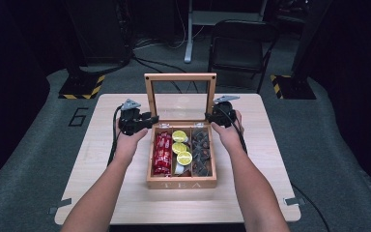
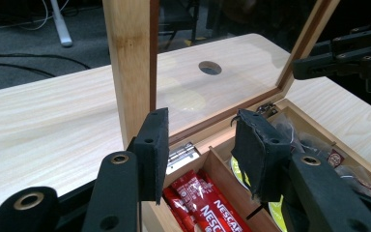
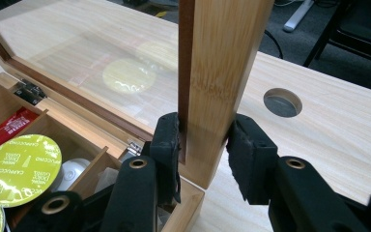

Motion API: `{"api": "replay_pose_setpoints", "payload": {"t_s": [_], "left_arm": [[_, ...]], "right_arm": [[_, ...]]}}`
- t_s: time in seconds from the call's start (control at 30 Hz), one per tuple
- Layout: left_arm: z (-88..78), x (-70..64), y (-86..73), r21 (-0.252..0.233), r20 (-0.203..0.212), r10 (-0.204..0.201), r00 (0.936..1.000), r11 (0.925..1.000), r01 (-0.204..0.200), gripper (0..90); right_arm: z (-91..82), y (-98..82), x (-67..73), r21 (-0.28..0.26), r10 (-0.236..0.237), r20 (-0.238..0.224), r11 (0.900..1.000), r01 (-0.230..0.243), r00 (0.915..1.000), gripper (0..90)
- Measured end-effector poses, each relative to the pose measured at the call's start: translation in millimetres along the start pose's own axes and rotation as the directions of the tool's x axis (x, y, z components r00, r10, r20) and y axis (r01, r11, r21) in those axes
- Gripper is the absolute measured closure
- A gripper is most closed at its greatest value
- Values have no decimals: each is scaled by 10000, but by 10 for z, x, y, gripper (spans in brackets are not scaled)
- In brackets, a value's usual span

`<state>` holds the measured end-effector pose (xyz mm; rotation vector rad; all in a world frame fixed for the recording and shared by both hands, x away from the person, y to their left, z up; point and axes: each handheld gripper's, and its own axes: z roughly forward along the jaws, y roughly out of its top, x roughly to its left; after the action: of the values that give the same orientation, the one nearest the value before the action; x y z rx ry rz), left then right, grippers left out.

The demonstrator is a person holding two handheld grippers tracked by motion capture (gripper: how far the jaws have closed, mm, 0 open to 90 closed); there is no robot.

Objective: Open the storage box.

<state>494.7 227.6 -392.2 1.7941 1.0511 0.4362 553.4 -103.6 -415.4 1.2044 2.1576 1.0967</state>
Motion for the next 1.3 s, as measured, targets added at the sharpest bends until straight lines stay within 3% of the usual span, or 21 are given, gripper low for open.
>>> {"api": "replay_pose_setpoints", "payload": {"t_s": [0.4,0.63,0.8,0.97,1.0,1.07,1.1,1.3], "left_arm": [[-36,25,-37,134,-44,226,9997,9997,-225,562],[-42,55,-77,158,-26,57,10000,9999,-57,562],[-34,61,-116,170,48,-16,10000,9999,15,561],[-46,73,-151,86,201,-262,9995,9996,260,560],[-51,70,-157,95,208,-294,9994,9995,292,560],[-53,69,-159,98,207,-297,9993,9995,295,560],[-54,65,-160,93,205,-355,9992,9993,353,559],[-59,37,-158,210,336,-399,9986,9990,392,548]], "right_arm": [[41,19,-18,75,199,95,9998,-200,9998,642],[83,22,-22,53,456,130,9989,-457,9989,637],[116,32,-28,101,234,287,9997,-237,9993,627],[140,50,-36,237,390,301,9989,-397,9988,626],[145,56,-21,234,682,320,9973,-690,9972,626],[145,58,-18,240,674,331,9974,-682,9972,626],[137,56,-31,276,417,316,9987,-426,9986,626],[134,60,-14,292,633,397,9975,-645,9972,619]]}}
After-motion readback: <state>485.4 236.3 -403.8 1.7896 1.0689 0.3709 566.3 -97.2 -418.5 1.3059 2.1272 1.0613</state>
